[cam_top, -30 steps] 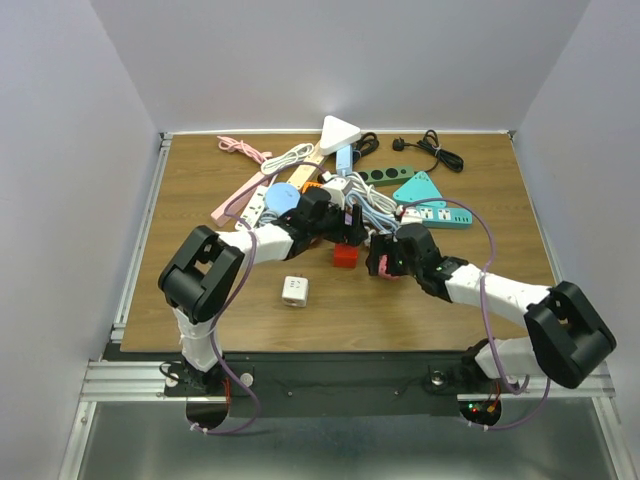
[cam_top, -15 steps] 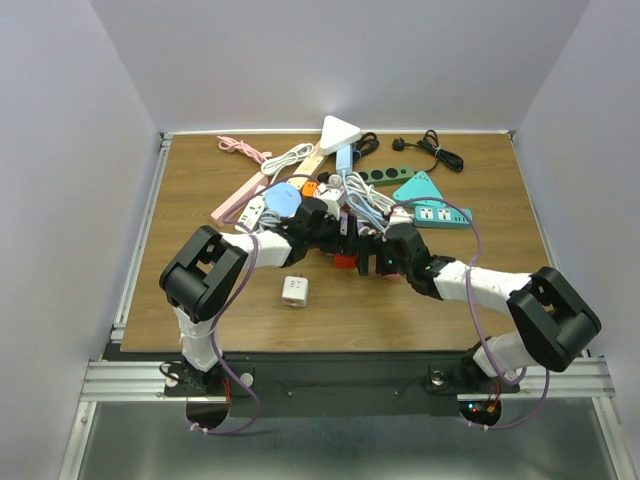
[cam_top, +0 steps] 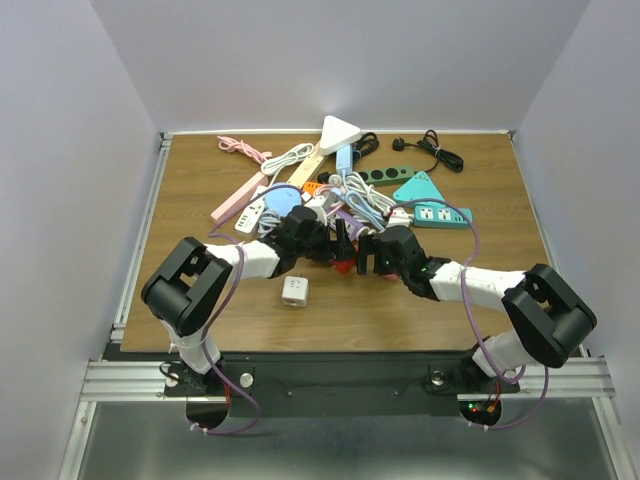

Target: Insert the plug

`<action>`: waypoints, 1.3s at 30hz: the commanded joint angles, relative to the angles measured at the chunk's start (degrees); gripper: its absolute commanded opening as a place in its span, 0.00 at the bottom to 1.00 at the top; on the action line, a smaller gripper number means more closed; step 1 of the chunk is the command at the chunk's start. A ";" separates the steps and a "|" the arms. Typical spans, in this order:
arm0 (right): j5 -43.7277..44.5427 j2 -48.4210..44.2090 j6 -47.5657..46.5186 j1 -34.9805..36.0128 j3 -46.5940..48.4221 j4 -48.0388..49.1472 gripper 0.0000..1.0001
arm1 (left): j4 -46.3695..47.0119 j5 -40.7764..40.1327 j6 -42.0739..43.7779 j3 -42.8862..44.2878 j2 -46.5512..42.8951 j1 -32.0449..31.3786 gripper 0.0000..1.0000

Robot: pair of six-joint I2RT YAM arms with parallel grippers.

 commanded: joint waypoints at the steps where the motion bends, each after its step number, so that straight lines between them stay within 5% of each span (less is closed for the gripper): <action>1: 7.61 -1.79 2.01 0.17 0.75 3.27 1.00 | 1.24 3.56 -4.67 -2.59 -4.78 -0.46 0.93; 16: 13.50 0.32 2.89 0.17 4.61 0.47 1.00 | 8.18 4.97 -14.43 -9.18 -11.46 -6.78 0.93; 23: 14.47 -3.36 2.89 0.17 7.77 -6.91 1.00 | 3.27 1.46 -13.91 -11.03 -17.87 -6.26 0.93; 30: 2.29 -2.41 -0.27 0.17 15.76 -14.47 1.00 | -12.18 -9.61 -8.55 -11.03 -30.00 -2.75 0.99; 39: -7.23 11.12 -3.52 0.61 25.88 -23.25 1.00 | -15.72 -9.71 -8.19 -15.69 -36.86 3.58 0.99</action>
